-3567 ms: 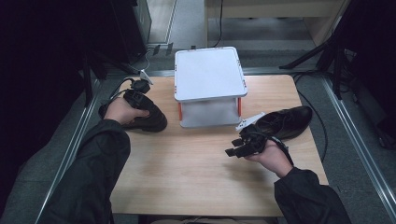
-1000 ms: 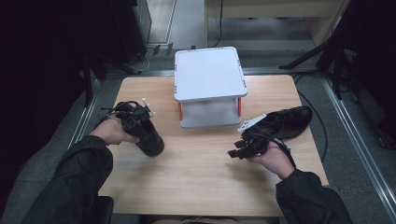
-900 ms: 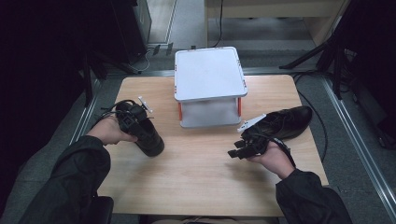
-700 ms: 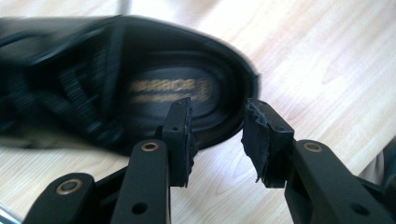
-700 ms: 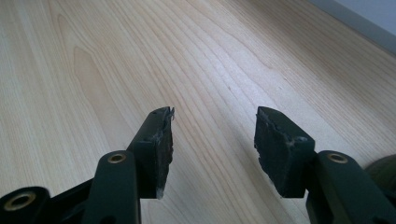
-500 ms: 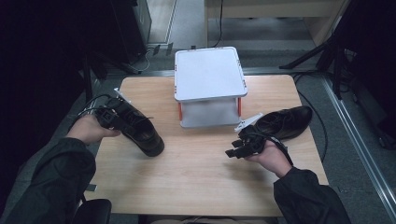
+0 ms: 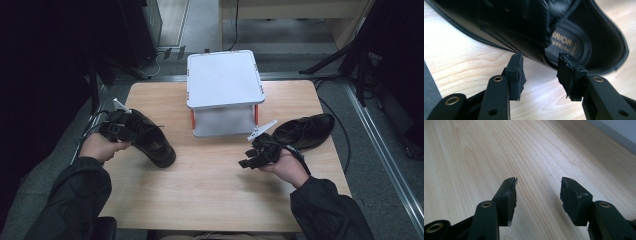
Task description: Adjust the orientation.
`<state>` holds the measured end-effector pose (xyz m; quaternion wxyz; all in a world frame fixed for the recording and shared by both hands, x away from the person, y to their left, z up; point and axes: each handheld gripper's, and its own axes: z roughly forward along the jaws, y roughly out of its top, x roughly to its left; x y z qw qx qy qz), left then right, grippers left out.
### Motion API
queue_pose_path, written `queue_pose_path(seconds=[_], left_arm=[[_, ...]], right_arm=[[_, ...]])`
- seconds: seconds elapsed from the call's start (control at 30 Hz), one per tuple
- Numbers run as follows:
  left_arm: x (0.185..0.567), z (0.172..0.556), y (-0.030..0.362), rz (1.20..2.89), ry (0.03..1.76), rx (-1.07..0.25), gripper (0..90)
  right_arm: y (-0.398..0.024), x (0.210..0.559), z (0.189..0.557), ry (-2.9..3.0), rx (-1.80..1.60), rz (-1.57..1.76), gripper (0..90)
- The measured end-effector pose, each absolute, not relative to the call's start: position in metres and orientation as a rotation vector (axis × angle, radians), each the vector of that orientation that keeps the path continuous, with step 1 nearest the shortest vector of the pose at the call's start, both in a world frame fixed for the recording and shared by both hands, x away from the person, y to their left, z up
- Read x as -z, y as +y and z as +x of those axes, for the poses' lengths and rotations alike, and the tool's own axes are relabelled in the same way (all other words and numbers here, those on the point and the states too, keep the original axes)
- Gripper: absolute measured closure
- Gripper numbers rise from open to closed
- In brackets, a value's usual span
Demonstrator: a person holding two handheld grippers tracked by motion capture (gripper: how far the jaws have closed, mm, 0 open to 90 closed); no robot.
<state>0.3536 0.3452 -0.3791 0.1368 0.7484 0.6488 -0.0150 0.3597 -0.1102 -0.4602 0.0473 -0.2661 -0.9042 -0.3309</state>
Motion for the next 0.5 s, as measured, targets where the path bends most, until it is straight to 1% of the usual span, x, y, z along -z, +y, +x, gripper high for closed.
queue_pose_path(seconds=[0.1, 0.2, 0.37, 0.5], left_arm=[[0.38, 0.354, 0.341, 2.108, 1.963, 0.045, 53.5], [0.385, 0.357, 0.336, 2.057, 2.044, 0.053, 53.9], [0.398, 0.364, 0.33, 2.017, 2.183, 0.028, 53.4], [0.407, 0.367, 0.336, 1.901, 2.263, 0.098, 56.6]], right_arm=[[-0.111, 0.46, 0.36, -2.763, 1.007, -0.811, 47.9], [-0.111, 0.461, 0.359, -2.765, 0.998, -0.82, 47.8], [-0.112, 0.46, 0.359, -2.767, 1.0, -0.825, 47.9], [-0.113, 0.461, 0.359, -2.766, 0.99, -0.836, 47.8]])
